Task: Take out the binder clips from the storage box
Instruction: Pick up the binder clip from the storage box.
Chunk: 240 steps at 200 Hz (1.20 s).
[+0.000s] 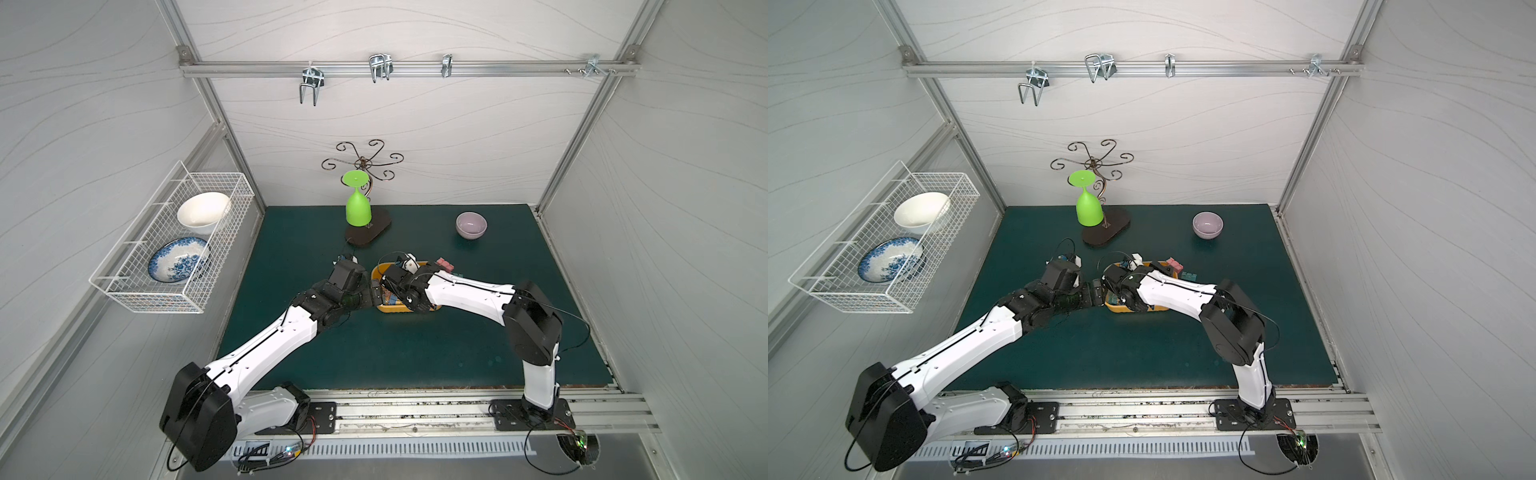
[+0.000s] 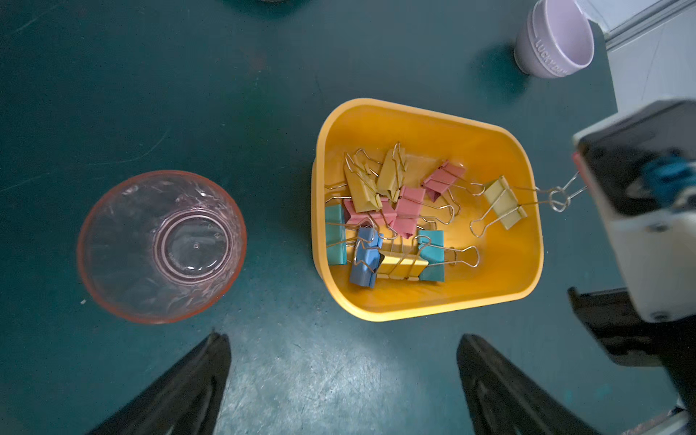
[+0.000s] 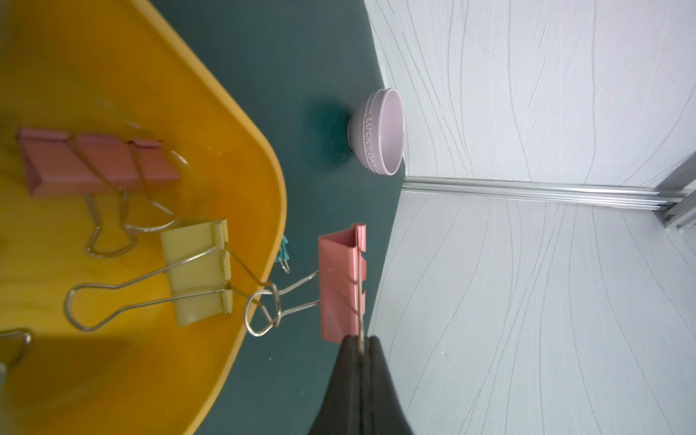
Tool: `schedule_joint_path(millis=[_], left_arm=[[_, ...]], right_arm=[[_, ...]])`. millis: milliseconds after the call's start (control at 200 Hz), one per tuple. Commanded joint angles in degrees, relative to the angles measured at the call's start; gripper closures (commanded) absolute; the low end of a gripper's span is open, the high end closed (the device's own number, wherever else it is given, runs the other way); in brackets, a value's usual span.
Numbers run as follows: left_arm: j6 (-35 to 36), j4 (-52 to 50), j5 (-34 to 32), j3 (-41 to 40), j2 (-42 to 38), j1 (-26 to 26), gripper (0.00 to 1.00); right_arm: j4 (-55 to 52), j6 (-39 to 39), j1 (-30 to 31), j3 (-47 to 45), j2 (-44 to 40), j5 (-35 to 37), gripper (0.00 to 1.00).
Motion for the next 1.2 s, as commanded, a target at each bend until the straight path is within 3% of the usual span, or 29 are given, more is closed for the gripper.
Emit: schedule_joint_path(millis=[0,80,240,365,485,600,655,760,795,880,960,996,1026,1101,1196], left_arm=[[-0.67,0.44,-2.06,-0.52,-2.58,0.37,0.02],[-0.53,0.18,-2.47,-0.7,-3.02,0.54,0.02],[-0.01,0.42,-1.9,-0.72,-3.23,0.63,0.02],[-0.04,-0.55,-3.08,-1.23,-4.47,0.72,0.02],[-0.75,1.06,-2.97,-3.15,-5.12,1.22,0.02],[-0.51,0.58,-2.48,-2.25,-4.64,1.42,0.02],[-0.66,0.3,-2.56,-2.18,-4.65,1.42,0.02],[-0.88,0.95,-2.57,-2.68,-5.06,1.47,0.02],[-0.93,0.96,-2.79,-2.77,-5.07,1.5,0.02],[-1.29,0.57,-3.8,-2.81,-5.3,1.52,0.02],[-1.84,1.04,-4.03,-3.31,-5.69,1.6,0.02],[-2.08,1.59,-4.03,-3.55,-5.74,1.61,0.02],[-2.05,2.03,-3.76,-3.69,-5.72,1.63,0.02],[-1.86,1.61,-3.31,-3.11,-5.32,1.75,0.02],[-1.6,1.27,-2.83,-2.89,-5.23,1.78,0.02]], right_arm=[[-7.07,7.89,-0.84,2.4,1.33,4.79,1.0],[-11.97,13.52,0.83,4.31,0.77,8.49,1.0],[3.1,-0.79,3.15,-1.16,0.76,6.3,1.0],[-12.62,15.15,0.31,4.17,1.07,4.75,1.0],[-7.46,7.39,3.27,2.99,0.29,6.75,1.0],[-9.22,12.02,-0.16,4.32,-3.99,-3.38,1.0],[-8.6,11.69,-0.31,4.39,-5.49,-4.87,1.0],[0.26,2.81,2.25,0.16,-6.79,3.48,1.0],[0.75,3.01,2.04,-0.12,-6.96,4.03,1.0],[-2.26,6.37,0.83,1.15,-8.64,-2.1,1.0],[2.52,-0.57,-1.96,-0.82,-9.56,-21.1,1.0],[-0.18,0.45,-3.39,0.74,-7.55,-24.88,1.0],[-4.79,2.95,-4.14,3.46,-4.64,-23.84,1.0],[-16.43,11.33,-4.22,10.7,1.3,-13.06,1.0],[-9.23,6.3,-4.11,7.2,-2.35,-14.91,1.0]])
